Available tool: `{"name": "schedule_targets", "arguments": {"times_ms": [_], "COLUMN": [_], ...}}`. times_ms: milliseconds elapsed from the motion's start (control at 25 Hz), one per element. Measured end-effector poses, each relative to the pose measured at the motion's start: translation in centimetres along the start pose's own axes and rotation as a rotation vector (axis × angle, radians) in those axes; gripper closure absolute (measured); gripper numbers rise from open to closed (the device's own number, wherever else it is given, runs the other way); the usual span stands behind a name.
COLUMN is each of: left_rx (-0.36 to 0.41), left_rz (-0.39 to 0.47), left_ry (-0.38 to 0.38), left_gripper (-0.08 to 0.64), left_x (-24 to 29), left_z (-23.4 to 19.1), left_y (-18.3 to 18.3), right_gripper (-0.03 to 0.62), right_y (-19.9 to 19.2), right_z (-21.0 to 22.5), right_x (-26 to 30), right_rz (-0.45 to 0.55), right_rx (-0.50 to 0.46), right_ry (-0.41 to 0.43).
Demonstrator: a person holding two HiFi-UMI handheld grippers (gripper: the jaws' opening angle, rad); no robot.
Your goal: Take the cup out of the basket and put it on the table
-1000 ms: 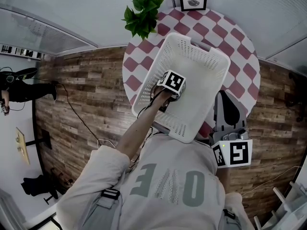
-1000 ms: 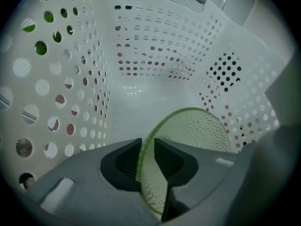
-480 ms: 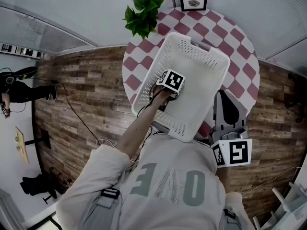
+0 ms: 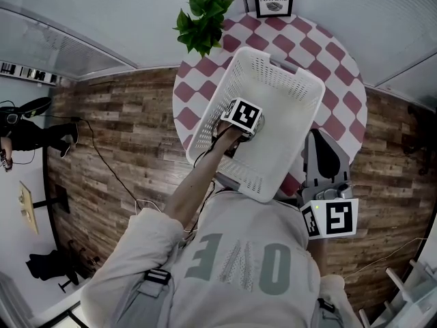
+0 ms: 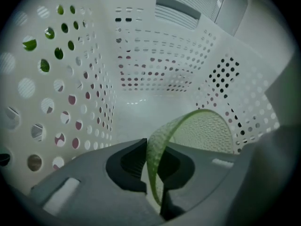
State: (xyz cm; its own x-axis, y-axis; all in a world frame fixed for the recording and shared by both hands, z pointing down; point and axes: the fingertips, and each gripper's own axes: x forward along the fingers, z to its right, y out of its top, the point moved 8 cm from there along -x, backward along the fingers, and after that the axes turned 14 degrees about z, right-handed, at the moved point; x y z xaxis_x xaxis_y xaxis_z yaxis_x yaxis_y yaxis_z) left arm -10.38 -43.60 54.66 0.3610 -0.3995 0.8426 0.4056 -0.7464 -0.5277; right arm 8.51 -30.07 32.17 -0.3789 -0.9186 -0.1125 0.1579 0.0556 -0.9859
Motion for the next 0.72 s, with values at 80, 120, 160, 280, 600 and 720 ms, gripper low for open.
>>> {"name": "schedule_targets", "arguments": {"times_ms": [80, 120, 160, 280, 600, 720], "left_rx": [0.005, 0.003, -0.002, -0.029, -0.026, -0.023], "left_rz": [0.030, 0.049, 0.069, 0.119, 0.369, 0.525], "left_ry": [-0.006, -0.007, -0.006, -0.008, -0.006, 0.000], "left_gripper": [0.538, 0.538, 0.538, 0.538, 0.538, 0.538], "left_x": [-0.5, -0.8, -1.1, -2.2, -8.4, -11.9], "left_z": [0.2, 0.2, 0.2, 0.2, 0.7, 0.9], "left_y": [0.6, 1.0, 1.4, 2.7, 7.8, 9.6], "right_gripper": [0.581, 0.581, 0.581, 0.581, 0.581, 0.581], "right_y": [0.2, 0.3, 0.4, 0.8, 1.8, 2.0], "right_z": [-0.2, -0.2, -0.3, -0.6, -1.6, -2.0], "right_x": [0.1, 0.2, 0.4, 0.9, 2.3, 2.6], "right_rz": [0.007, 0.010, 0.013, 0.022, 0.050, 0.056], "right_rx": [-0.002, -0.005, -0.010, -0.032, -0.061, -0.069], "right_ry": [0.000, 0.001, 0.003, 0.015, 0.048, 0.059]}}
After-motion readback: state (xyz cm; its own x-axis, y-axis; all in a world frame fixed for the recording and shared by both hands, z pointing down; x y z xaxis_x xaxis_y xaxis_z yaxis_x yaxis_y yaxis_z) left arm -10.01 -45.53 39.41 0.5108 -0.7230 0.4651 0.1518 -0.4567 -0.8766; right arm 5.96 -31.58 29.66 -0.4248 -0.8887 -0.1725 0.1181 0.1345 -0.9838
